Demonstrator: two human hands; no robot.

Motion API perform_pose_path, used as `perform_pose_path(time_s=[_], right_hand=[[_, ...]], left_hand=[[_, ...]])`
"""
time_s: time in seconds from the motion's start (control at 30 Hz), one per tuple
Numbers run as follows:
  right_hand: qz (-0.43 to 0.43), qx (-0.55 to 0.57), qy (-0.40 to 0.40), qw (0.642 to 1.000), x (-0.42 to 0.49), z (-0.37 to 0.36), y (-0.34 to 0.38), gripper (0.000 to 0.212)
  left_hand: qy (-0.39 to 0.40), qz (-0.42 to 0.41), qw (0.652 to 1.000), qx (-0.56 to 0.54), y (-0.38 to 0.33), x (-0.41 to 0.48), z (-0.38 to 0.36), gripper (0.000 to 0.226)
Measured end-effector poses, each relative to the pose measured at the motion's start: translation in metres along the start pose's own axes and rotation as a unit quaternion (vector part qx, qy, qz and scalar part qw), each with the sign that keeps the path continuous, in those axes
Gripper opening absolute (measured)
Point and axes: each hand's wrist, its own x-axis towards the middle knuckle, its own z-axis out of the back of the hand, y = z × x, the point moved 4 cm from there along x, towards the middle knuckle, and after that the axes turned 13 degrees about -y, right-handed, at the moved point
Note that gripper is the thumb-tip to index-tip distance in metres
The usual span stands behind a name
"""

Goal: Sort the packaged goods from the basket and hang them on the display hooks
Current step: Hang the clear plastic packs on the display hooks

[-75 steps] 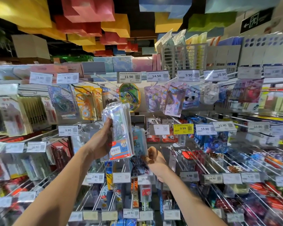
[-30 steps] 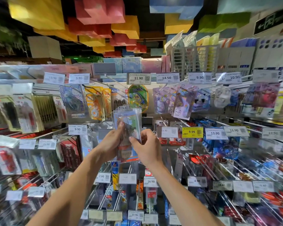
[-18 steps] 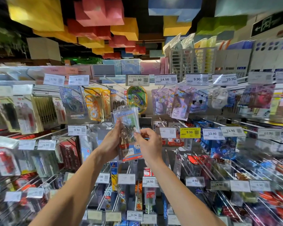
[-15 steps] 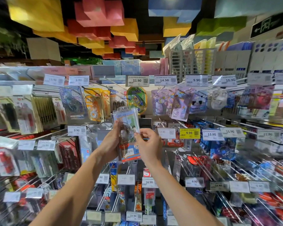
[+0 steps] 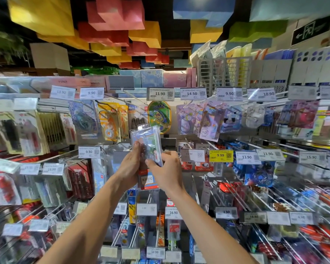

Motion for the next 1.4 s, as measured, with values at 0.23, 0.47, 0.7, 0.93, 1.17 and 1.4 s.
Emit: perform_pose_path(time_s=[0.23,0.47,0.7,0.93,1.17,1.4], right_hand=[[-0.165,0.178,0.056,0.968,0.004,0.001,-0.011,0.043],[-0.249,0.298,0.073,0.919,0.002,0.014,-0.021,0.030],[-0.209,0.298,0.036,0.931,-0.021,0.035,-0.052,0.019],[-0.315,0.226,0.074,0.919,-0.052,0.047,-0.128,0.030],[-0.278,0.097,0.129,0.947,-0.041,0.040,-0.138,0.017],[-0.233,0.066,0.111,0.964,-0.022,0.026,-0.122,0.015]], left_hand=[[-0.004,0.010,1.000,0.002,-0.009,-0.011,-0.001,0.066],[0.005,0.015,1.000,0.008,-0.005,-0.009,0.000,0.066],[0.009,0.036,0.999,-0.021,-0.003,-0.007,-0.001,0.056],[0.065,0.075,0.995,0.015,-0.007,-0.009,0.003,0.037],[0.026,0.104,0.993,0.040,-0.008,-0.009,0.005,0.035],[0.028,0.111,0.993,0.028,-0.012,-0.018,-0.001,0.033]])
